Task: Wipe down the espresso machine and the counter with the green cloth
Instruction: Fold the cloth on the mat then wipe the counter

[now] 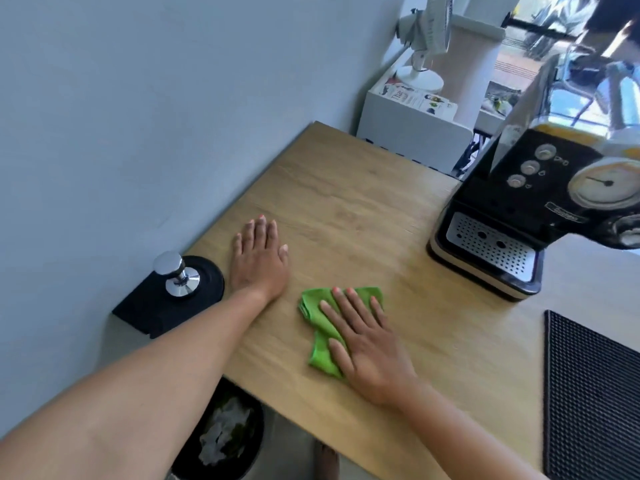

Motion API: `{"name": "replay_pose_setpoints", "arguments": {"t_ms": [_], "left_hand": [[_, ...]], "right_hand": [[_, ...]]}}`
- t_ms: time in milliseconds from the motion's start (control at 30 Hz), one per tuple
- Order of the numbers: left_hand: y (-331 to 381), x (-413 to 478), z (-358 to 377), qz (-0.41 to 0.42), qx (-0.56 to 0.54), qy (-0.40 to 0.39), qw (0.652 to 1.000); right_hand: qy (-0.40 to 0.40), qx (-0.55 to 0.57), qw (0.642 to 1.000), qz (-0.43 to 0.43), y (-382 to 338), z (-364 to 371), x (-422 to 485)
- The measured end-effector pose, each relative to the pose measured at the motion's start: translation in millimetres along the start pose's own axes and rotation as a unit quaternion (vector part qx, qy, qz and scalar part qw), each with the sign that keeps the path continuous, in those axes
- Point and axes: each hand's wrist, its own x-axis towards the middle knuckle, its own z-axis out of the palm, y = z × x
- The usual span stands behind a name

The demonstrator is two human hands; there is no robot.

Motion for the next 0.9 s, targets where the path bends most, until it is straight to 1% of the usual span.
{"name": "replay_pose_setpoints", "arguments": {"t_ms": [33, 67, 133, 200, 267, 333, 367, 400, 467, 500, 533, 567, 600, 667, 700, 733, 767, 800, 833, 900], "left_hand": [[1, 4, 0, 0.003, 0.001, 0.004, 1.0], [0, 10, 0, 0.005, 0.001, 0.008, 1.0], [-1, 21, 0, 0.0, -0.001, 0.009, 1.0], [-1, 27, 2, -0.012, 0.002, 0.01, 1.0], [0, 34, 4, -0.018, 0.007, 0.016, 1.0], [0, 37, 4, -0.017, 0.005, 0.021, 1.0], [0, 36, 4, -0.017, 0.005, 0.027, 0.999], [-1, 42, 3, -0.039, 0.004, 0.032, 0.999], [-1, 38, 4, -0.049, 0.002, 0.041, 0.998], [-2, 38, 5, -0.051, 0.004, 0.046, 0.998], [-2, 36, 6, -0.054, 0.003, 0.048, 0.997], [-3, 38, 6, -0.057, -0.004, 0.053, 0.997], [-2, 38, 6, -0.06, -0.007, 0.054, 0.997], [-3, 43, 6, -0.063, -0.007, 0.061, 0.996], [-3, 44, 6, -0.063, -0.01, 0.062, 0.996], [-3, 45, 7, -0.063, -0.009, 0.06, 0.996], [-2, 44, 8, -0.063, -0.007, 0.061, 0.996], [-2, 43, 8, -0.064, -0.007, 0.061, 0.996], [-3, 43, 8, -0.065, -0.008, 0.063, 0.996], [-4, 43, 8, -0.067, -0.009, 0.066, 0.996]], "right_hand": [[0.0, -0.01, 1.0, 0.017, 20, -3, 2], [0.003, -0.013, 0.999, 0.053, 42, -7, 15], [0.028, -0.001, 0.988, 0.15, 78, -19, 63], [0.04, 0.015, 0.974, 0.224, 95, -32, 125], [0.033, 0.04, 0.967, 0.251, 91, -40, 188], [0.033, 0.045, 0.972, 0.226, 61, -42, 220], [0.035, 0.043, 0.979, 0.196, 45, -41, 219], [0.024, 0.041, 0.99, 0.134, 35, -38, 222], [0.017, 0.023, 0.998, 0.048, 31, -29, 179], [0.019, 0.015, 0.999, 0.026, 42, -27, 160], [0.019, 0.005, 0.999, 0.032, 59, -25, 142], [0.019, 0.0, 0.998, 0.065, 79, -28, 137], [0.023, -0.003, 0.992, 0.125, 100, -32, 138], [0.037, 0.011, 0.968, 0.247, 126, -41, 170], [0.044, 0.025, 0.955, 0.293, 131, -47, 195], [0.048, 0.039, 0.945, 0.322, 130, -53, 224], [0.05, 0.053, 0.942, 0.328, 127, -58, 252], [0.047, 0.064, 0.945, 0.316, 121, -62, 280], [0.039, 0.071, 0.954, 0.287, 112, -65, 305], [0.027, 0.061, 0.977, 0.203, 88, -68, 334]]}}
